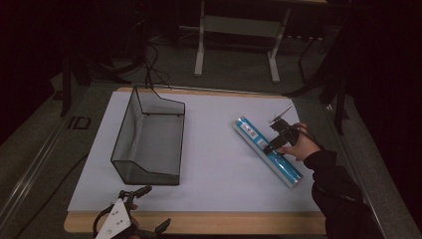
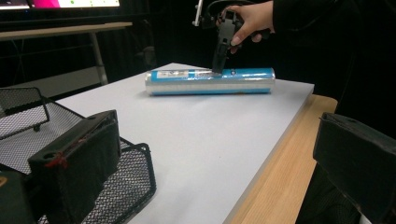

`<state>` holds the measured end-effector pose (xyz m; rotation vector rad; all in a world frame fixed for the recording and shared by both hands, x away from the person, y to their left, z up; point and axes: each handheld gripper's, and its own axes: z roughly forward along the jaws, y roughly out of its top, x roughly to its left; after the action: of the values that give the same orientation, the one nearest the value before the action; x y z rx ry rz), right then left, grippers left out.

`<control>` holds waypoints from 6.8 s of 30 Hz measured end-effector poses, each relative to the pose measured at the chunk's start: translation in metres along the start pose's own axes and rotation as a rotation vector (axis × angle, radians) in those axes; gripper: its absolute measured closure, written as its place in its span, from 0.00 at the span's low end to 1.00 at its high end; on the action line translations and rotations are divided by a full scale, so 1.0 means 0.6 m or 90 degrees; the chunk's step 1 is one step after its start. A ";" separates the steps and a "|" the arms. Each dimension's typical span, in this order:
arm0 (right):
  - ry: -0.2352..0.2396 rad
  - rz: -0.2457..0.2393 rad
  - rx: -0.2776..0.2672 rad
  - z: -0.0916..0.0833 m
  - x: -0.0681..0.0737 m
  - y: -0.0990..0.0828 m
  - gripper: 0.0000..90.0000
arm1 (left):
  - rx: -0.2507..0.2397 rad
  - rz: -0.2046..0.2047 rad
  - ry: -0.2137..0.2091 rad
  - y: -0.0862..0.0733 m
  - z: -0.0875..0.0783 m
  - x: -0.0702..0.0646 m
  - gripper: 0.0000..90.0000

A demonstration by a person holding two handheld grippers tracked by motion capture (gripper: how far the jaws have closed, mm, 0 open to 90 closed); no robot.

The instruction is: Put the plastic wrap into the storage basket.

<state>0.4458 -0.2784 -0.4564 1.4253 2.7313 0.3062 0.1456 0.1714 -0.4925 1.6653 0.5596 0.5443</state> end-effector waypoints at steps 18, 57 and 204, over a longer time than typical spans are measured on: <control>-0.013 -0.037 0.043 0.074 0.016 0.032 0.33 | 0.004 0.006 -0.002 -0.001 -0.001 0.001 0.02; 0.058 0.063 -0.015 -0.023 0.037 0.068 0.35 | 0.008 0.004 -0.004 -0.002 0.004 0.002 0.02; 0.019 -0.046 -0.361 0.001 0.384 0.210 0.15 | 0.021 0.001 -0.016 -0.008 0.007 0.006 0.02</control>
<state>0.4149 -0.0204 -0.4207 1.1627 2.4117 1.0033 0.1507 0.1715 -0.4975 1.7018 0.5524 0.5168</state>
